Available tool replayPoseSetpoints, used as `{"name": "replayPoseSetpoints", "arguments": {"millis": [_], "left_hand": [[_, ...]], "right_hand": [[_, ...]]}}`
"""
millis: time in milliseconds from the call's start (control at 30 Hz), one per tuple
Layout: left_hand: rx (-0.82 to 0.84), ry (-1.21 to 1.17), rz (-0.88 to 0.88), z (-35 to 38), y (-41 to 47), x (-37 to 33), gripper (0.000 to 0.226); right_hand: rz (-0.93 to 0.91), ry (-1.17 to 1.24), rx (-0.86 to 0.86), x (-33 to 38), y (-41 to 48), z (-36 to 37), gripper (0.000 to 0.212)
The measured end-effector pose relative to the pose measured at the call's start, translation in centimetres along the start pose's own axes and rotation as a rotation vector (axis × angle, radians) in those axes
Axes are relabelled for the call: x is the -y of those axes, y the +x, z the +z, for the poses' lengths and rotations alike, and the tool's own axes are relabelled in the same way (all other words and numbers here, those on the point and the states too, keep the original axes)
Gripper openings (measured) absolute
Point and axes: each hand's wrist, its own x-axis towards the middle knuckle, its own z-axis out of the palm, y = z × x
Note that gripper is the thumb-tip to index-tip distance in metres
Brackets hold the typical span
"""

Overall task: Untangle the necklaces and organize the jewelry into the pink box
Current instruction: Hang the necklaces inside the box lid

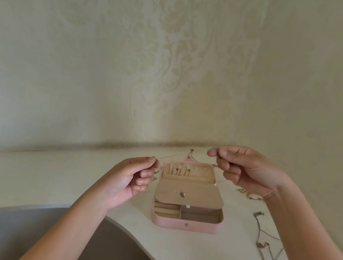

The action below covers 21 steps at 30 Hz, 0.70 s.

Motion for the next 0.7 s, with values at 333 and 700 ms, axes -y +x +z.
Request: {"name": "replayPoseSetpoints", "arguments": {"millis": [333, 700], "left_hand": [[-0.102, 0.171, 0.014, 1.9, 8.5, 1.6, 0.021], [-0.295, 1.524, 0.171, 2.7, 11.9, 7.9, 0.03]], "right_hand": [[-0.056, -0.645, -0.104, 7.5, 7.4, 0.2, 0.017], [0.024, -0.799, -0.098, 7.9, 12.7, -3.1, 0.02]]}}
